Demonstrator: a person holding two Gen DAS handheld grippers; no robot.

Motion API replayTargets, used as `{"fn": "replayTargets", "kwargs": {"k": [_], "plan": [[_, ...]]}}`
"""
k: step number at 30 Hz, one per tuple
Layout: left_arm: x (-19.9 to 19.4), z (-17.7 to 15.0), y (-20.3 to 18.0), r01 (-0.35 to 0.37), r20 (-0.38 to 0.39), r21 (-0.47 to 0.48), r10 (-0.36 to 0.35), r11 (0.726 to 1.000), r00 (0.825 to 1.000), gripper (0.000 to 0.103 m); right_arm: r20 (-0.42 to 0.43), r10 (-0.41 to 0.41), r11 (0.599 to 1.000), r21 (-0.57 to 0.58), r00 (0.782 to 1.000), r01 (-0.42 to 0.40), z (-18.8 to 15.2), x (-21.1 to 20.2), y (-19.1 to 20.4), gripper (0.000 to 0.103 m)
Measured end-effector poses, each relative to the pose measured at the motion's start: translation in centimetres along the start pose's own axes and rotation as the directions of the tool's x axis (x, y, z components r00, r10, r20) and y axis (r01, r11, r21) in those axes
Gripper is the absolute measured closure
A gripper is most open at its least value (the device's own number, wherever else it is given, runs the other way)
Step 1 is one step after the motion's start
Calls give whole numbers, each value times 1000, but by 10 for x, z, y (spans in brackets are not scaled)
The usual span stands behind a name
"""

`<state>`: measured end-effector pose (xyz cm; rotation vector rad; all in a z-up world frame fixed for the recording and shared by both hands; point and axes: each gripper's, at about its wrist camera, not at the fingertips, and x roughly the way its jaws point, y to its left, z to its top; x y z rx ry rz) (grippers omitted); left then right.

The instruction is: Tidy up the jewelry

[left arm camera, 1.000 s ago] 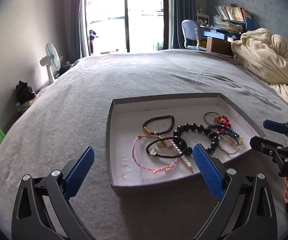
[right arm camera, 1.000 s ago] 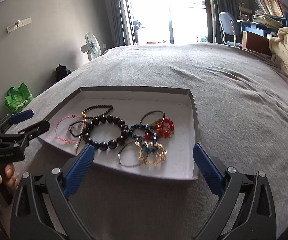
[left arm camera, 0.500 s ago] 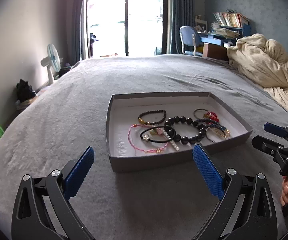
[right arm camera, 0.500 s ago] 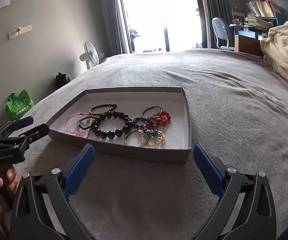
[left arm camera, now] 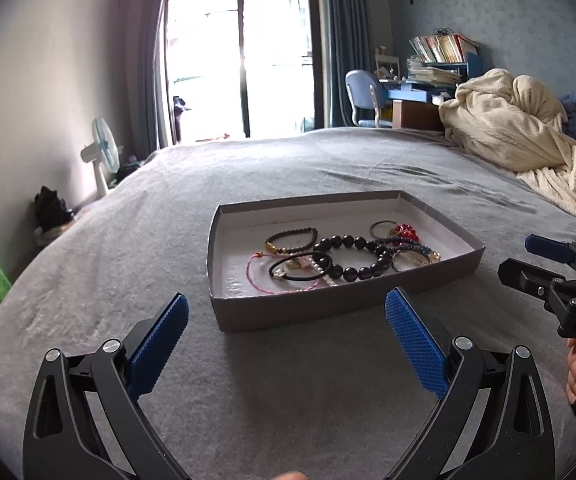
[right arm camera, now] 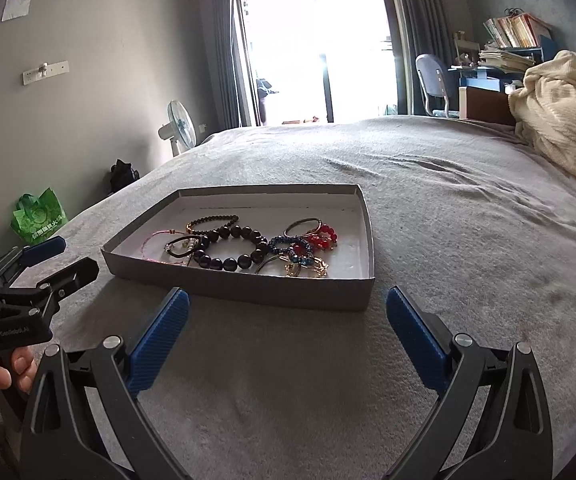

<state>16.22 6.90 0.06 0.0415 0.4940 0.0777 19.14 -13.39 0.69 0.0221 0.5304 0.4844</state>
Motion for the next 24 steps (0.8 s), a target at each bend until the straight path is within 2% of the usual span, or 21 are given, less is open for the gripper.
{"fn": "replayTargets", "kwargs": {"k": [9, 24], "plan": [[-2, -2, 3, -11, 16, -16, 11, 1000, 1000, 5, 26, -19, 999, -48, 999, 20, -4, -4, 10, 6], [-1, -1, 0, -15, 22, -7, 15, 1000, 1000, 5, 29, -18, 999, -44, 999, 20, -4, -5, 9, 5]]}}
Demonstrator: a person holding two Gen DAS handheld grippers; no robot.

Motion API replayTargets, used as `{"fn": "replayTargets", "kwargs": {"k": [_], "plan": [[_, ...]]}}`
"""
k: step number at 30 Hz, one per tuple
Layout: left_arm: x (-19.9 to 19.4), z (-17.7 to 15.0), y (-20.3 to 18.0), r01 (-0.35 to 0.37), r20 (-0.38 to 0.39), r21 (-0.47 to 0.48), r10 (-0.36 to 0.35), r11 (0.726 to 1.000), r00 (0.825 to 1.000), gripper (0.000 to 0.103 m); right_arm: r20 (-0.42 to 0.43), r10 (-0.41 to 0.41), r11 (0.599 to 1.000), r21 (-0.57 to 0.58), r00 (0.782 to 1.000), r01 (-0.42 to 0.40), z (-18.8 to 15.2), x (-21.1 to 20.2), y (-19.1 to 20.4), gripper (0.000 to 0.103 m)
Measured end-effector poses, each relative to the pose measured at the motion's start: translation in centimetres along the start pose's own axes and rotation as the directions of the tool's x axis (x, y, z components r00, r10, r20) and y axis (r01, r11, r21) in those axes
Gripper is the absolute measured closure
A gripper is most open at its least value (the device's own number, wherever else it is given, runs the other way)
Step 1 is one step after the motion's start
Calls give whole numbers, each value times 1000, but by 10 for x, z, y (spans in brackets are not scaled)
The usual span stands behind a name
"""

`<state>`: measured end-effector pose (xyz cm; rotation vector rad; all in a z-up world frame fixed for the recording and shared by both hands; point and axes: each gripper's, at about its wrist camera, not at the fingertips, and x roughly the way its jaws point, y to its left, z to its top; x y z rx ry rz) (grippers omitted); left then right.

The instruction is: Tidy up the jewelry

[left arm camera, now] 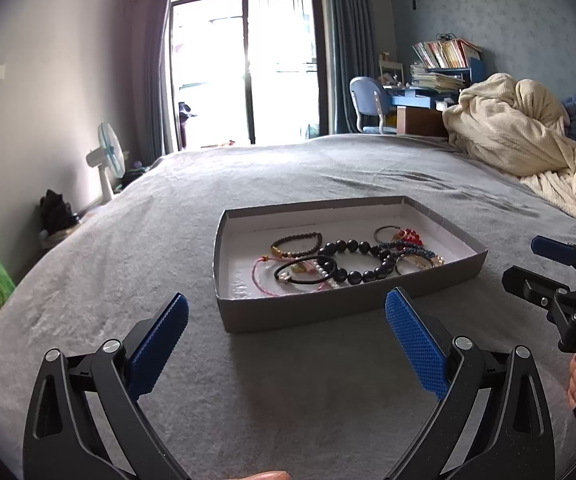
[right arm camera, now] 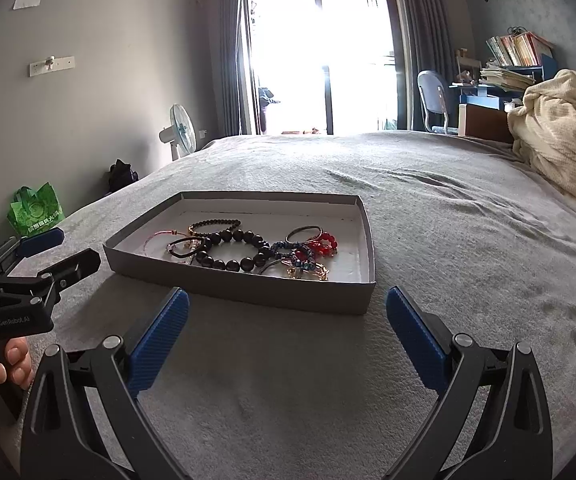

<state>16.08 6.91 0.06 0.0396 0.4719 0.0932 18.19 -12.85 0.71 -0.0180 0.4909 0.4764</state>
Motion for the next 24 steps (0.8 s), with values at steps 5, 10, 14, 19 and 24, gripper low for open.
{"fn": "replayTargets", "kwargs": {"k": [5, 10, 14, 19, 24], "plan": [[0, -1, 0, 1, 1, 1, -1, 1000, 1000, 5, 0, 0, 1000, -3, 1000, 0, 0, 0, 1, 5], [-1, -1, 0, 2, 1, 2, -2, 1000, 1000, 5, -5, 2, 1000, -4, 1000, -2, 0, 1, 2, 5], [0, -1, 0, 2, -1, 0, -2, 1000, 1000, 5, -4, 2, 1000, -3, 1000, -2, 0, 1, 2, 5], [0, -1, 0, 1, 1, 2, -1, 1000, 1000, 5, -7, 1, 1000, -4, 1000, -1, -1, 1, 2, 5], [-1, 0, -1, 1, 1, 3, -1, 1000, 1000, 5, -7, 2, 1000, -3, 1000, -2, -1, 1, 2, 5]]}}
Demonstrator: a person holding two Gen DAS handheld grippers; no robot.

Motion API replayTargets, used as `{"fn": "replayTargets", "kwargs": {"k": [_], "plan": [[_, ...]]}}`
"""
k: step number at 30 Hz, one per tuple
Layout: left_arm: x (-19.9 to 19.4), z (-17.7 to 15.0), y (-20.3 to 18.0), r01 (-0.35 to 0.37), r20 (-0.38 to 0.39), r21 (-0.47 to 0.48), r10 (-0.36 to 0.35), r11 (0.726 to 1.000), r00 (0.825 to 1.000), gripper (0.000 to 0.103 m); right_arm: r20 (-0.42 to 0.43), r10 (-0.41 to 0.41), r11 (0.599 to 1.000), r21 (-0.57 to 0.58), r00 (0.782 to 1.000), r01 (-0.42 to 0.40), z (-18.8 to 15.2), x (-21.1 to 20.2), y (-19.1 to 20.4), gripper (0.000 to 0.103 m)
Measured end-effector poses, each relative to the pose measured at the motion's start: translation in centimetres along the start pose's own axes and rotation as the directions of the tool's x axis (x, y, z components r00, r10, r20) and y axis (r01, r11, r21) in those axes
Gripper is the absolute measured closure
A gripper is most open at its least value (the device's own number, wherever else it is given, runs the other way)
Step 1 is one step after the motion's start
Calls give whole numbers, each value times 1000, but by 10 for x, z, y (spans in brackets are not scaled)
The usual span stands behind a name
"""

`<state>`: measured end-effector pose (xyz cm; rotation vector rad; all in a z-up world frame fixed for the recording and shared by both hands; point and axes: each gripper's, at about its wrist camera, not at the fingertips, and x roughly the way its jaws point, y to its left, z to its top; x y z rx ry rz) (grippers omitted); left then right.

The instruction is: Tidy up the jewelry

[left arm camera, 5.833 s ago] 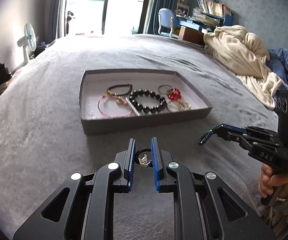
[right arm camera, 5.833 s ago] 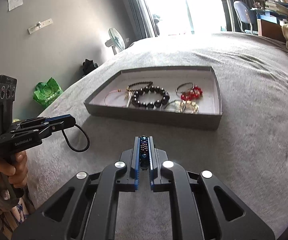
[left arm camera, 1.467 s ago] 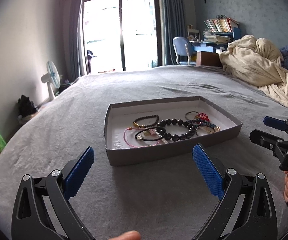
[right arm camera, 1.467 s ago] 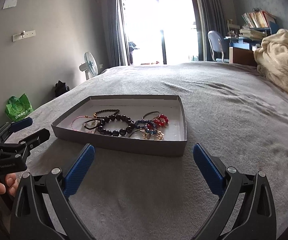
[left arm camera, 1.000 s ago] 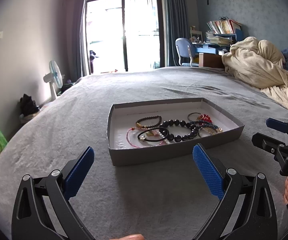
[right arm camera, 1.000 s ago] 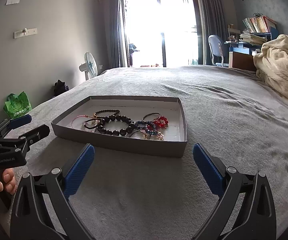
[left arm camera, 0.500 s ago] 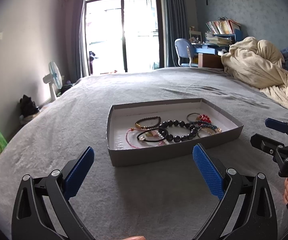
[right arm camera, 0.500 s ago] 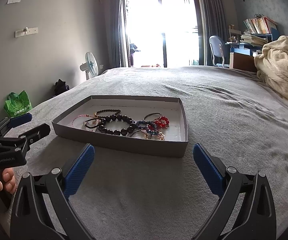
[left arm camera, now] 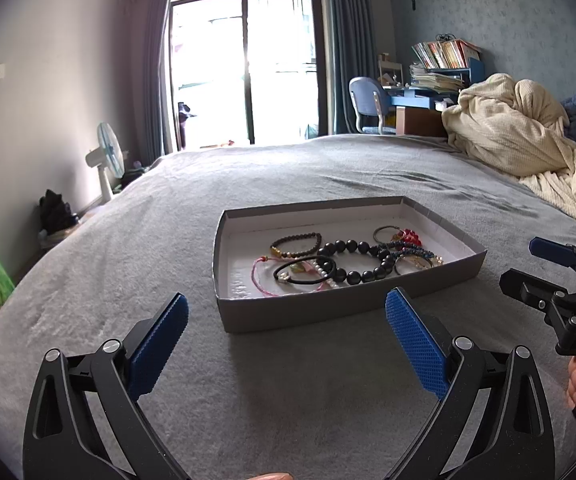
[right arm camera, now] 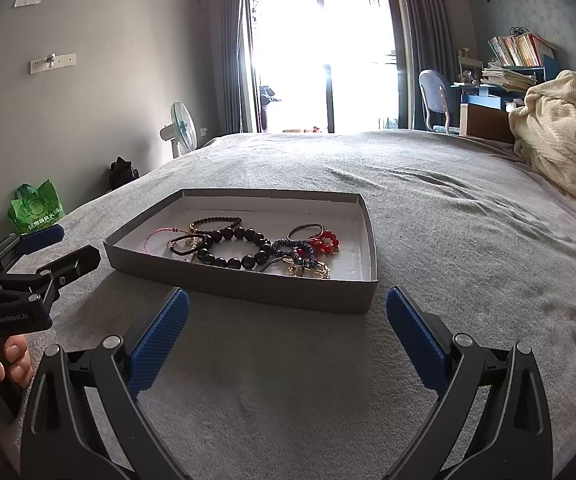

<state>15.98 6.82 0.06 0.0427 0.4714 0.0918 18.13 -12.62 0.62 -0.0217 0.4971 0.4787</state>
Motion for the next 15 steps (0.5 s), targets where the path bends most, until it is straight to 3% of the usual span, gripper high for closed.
{"fn": "replayTargets", "kwargs": {"k": [15], "plan": [[-1, 0, 0, 2, 0, -5, -2, 1000, 1000, 5, -5, -1, 1000, 5, 1000, 1, -1, 1, 1, 5]]}}
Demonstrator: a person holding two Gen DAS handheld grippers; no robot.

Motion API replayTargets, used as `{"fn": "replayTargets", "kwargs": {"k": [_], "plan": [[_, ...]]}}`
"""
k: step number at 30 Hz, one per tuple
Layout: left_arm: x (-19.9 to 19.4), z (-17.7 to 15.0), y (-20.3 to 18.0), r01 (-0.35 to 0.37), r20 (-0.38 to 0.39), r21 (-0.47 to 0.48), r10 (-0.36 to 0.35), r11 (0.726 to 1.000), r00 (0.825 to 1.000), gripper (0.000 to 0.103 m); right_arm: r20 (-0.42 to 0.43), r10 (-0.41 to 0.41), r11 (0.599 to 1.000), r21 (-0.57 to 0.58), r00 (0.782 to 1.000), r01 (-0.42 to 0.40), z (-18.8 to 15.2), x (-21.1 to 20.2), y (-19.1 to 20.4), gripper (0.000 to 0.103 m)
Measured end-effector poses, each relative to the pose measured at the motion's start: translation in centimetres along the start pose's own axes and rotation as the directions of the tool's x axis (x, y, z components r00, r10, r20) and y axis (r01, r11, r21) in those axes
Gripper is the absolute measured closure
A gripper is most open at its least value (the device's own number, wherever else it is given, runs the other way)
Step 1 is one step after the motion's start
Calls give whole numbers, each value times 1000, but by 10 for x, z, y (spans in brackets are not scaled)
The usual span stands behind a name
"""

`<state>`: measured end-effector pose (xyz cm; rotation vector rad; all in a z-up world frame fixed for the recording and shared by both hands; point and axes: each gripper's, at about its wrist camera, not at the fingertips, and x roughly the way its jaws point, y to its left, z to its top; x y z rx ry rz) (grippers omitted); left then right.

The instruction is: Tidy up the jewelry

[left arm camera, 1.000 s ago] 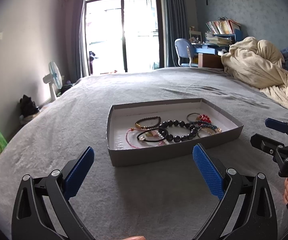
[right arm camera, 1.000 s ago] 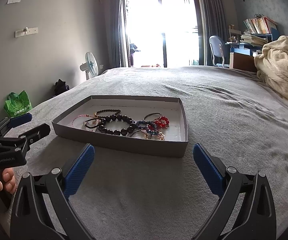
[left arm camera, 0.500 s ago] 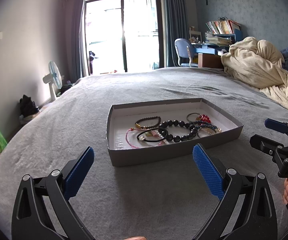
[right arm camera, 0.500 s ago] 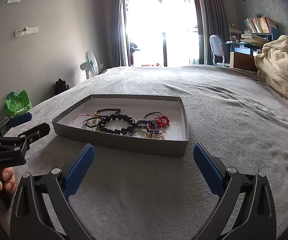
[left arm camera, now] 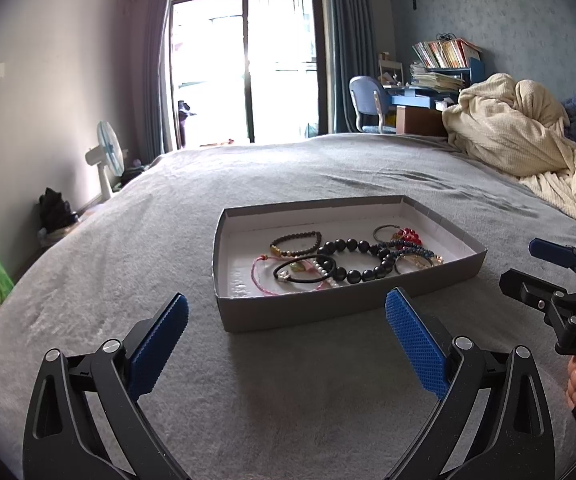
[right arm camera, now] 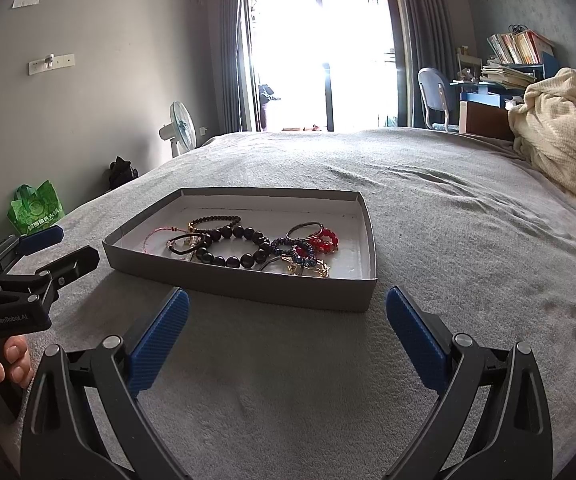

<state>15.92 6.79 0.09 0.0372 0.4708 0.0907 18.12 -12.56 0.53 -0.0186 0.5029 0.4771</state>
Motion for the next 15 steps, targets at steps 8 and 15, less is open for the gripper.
{"fn": "replayTargets", "kwargs": {"k": [8, 15], "plan": [[0, -1, -1, -3, -5, -5, 3, 1000, 1000, 5, 0, 0, 1000, 0, 1000, 0, 0, 0, 0, 5], [2, -1, 2, -11, -15, -18, 10, 1000, 1000, 5, -4, -1, 1000, 2, 1000, 1, -1, 1, -1, 5]]}}
